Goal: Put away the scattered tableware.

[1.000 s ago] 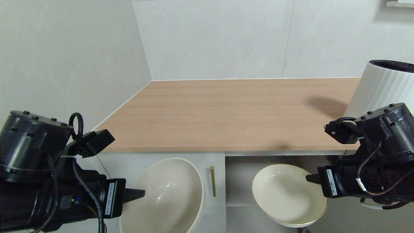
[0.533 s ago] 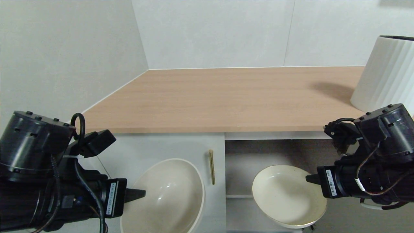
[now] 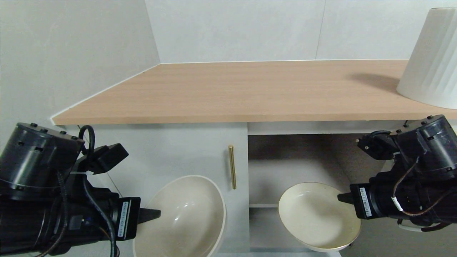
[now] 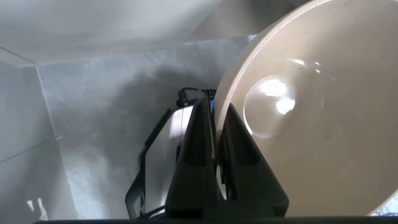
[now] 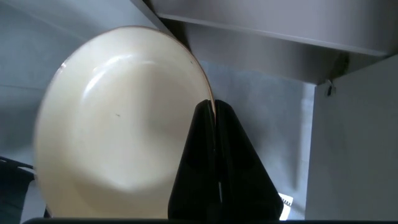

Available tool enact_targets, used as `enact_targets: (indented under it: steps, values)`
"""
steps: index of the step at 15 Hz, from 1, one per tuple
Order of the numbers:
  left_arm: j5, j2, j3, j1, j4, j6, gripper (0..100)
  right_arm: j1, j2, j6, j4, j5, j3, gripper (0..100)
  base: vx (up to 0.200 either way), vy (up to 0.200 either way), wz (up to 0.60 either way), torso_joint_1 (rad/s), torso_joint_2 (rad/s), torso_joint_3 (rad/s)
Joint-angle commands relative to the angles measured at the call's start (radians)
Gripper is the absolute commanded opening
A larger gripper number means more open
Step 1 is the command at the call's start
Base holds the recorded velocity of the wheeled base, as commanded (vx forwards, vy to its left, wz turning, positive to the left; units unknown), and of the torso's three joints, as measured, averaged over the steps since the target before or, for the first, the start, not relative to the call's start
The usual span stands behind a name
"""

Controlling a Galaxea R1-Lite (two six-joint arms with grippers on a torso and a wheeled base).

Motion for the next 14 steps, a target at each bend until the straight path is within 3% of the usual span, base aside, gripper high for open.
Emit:
enact_targets:
  steps: [1,5,9,14]
  values:
    - [0.001,0.002,0.001,0.000,0.000,-0.001,0,0.000,0.001,0.000,0.000,0.000,-0.001,0,0.000,0.000,0.00,-0.022,0.07,0.041]
    - [0.001,0.002,0.001,0.000,0.000,-0.001,0,0.000,0.012,-0.001,-0.001,0.000,0.006,0,0.000,0.000,0.00,0.000,0.00,0.000]
    - [0.001,0.003,0.001,0.000,0.000,-0.001,0,-0.059,0.204,0.000,-0.073,-0.009,0.007,0,0.000,0.000,0.00,0.000,0.00,0.000]
    - [0.001,0.009,0.005,0.000,-0.001,-0.001,0,-0.108,0.512,0.011,-0.302,-0.016,0.021,0,0.000,0.000,0.00,0.000,0.00,0.000]
